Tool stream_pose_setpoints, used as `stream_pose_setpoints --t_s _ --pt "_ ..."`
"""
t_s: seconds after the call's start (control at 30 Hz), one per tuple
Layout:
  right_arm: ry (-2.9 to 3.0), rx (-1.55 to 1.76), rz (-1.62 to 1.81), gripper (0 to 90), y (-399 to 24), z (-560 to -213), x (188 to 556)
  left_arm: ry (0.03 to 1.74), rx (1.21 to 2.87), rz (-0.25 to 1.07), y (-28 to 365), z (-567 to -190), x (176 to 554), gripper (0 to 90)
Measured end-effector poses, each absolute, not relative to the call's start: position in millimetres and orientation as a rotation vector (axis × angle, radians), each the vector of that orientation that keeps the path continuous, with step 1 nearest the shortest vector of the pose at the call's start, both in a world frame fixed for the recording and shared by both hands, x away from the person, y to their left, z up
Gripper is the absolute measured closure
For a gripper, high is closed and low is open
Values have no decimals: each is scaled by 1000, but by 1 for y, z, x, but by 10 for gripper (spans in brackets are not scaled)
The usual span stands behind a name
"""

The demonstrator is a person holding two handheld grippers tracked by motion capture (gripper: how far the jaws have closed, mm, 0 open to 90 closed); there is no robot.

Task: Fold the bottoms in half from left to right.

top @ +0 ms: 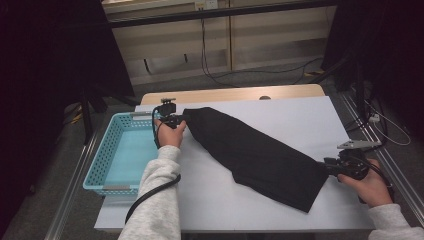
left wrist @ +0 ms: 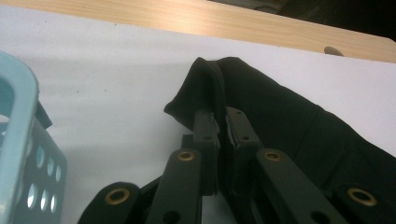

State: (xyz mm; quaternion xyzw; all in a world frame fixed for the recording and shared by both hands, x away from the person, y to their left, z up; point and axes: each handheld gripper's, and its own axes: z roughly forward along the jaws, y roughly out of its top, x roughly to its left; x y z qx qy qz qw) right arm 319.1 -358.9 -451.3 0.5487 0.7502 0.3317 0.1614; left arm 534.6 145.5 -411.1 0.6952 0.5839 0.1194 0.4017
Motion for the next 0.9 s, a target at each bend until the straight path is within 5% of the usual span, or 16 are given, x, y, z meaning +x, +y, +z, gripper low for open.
stream_pose_setpoints --t_s 0.07,0.1,0.33,0.4,0.43,0.47,0.53,0.67,0.9 --pt "2158 1580 942 715 -359 -453 320 1474 1761 301 146 -411 535 844" --pt "2159 1586 953 890 -361 -453 321 1478 1753 306 145 -411 535 844" --pt "2104 1585 936 900 -367 -448 324 1480 1760 306 148 -411 535 845" --pt "2111 1590 957 871 -368 -448 325 1479 1759 303 147 -411 535 845" --pt "2103 1555 936 721 -364 -449 324 1477 1759 302 147 -411 534 845" --pt "2103 1555 936 721 -364 -449 324 1477 1759 302 147 -411 534 845" --pt "2139 1491 958 573 -355 -446 322 1474 1760 303 147 -411 534 845" --pt "2160 1436 1014 499 -336 -439 320 1469 1753 294 145 -410 533 844" --pt "2245 1338 1106 497 -294 -438 321 1473 1765 286 146 -413 534 844"
